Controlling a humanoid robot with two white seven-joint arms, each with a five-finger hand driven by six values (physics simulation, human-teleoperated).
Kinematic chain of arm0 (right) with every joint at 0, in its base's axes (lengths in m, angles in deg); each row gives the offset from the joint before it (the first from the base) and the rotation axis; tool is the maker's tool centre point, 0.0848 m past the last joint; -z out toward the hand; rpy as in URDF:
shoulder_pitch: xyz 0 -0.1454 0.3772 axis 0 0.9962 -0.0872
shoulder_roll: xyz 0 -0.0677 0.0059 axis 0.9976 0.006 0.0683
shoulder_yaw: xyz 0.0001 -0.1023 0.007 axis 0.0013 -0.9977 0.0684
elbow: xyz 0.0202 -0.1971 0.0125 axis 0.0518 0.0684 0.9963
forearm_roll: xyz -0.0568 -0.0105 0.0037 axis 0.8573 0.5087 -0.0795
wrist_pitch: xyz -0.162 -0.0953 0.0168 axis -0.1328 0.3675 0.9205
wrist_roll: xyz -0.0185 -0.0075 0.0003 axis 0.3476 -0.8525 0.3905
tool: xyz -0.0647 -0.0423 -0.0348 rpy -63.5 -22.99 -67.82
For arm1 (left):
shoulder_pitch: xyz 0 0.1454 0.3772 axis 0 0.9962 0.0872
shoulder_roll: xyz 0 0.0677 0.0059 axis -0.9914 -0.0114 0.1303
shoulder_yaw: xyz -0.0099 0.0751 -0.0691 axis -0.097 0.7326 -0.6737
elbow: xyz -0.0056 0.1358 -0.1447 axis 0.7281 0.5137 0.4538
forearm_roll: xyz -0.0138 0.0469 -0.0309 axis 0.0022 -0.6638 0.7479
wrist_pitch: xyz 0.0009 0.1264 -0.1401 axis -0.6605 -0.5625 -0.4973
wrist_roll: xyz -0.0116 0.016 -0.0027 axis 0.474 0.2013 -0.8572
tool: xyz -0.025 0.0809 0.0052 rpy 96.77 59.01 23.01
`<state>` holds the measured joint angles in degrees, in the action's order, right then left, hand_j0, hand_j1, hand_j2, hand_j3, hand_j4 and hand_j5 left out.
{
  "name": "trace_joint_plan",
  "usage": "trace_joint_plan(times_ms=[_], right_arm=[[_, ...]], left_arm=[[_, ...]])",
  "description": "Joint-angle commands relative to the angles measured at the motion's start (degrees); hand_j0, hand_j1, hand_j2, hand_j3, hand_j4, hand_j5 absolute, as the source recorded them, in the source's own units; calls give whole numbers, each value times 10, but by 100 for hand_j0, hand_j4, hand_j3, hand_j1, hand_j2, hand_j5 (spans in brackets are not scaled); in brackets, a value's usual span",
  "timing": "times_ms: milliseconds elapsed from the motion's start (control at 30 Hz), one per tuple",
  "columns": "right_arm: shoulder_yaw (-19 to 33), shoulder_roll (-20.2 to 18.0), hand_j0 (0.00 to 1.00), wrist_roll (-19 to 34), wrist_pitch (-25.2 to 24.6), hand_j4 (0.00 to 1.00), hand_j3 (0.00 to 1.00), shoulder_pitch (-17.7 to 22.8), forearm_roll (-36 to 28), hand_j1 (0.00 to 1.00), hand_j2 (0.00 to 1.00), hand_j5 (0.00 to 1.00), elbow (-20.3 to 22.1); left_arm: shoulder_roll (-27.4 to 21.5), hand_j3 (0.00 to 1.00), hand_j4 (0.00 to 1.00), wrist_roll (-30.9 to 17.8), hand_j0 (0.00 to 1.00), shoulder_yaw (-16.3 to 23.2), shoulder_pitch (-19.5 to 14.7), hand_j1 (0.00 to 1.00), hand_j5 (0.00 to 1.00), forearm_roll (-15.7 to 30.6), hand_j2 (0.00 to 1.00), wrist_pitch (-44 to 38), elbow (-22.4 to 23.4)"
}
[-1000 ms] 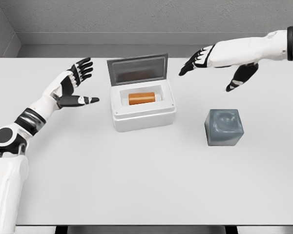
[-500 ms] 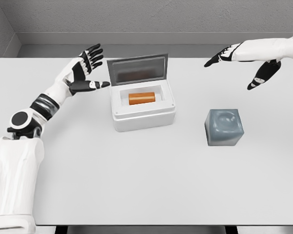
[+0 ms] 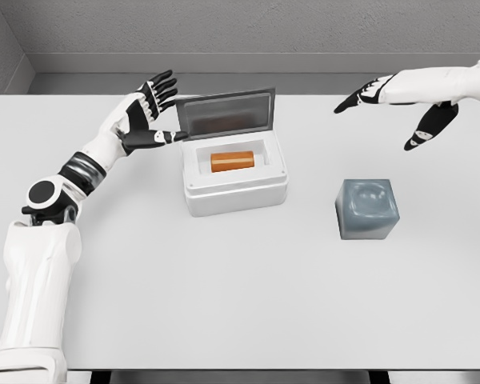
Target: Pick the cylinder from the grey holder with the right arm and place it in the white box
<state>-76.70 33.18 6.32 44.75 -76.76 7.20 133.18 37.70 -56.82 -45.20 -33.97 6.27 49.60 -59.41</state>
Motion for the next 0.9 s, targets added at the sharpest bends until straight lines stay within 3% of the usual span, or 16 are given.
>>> trace_joint_plan(times_ms=[0,300,700,767,800,867], right_arm=[[1,1,100,-1,-2,100,100,0,-5,100,100,100,0],[-2,-2,100,0,-2,100,100,12,-2,100,100,100,-3],[0,-7,100,0,-2,100,100,12,-3,100,100,100,-7],[-2,-6,100,0,-2,100,100,13,-3,100,100,100,-29],[-5,-5,100,0,-2,100,100,13,-2,100,100,100,-29],[-2,-6,100,0,-2,100,100,16,-2,100,100,100,-29]], left_arm=[[0,100,100,0,100,3,0,100,100,6,100,-1,-4],[-1,100,100,0,100,4,4,100,100,11,100,0,-10],[-2,100,100,0,100,6,28,100,100,32,100,0,-61],[-2,100,100,0,100,7,28,100,100,32,100,0,-64],[-3,100,100,0,100,36,28,100,100,34,100,0,-64],[-4,100,100,0,100,45,30,100,100,39,100,0,-65]])
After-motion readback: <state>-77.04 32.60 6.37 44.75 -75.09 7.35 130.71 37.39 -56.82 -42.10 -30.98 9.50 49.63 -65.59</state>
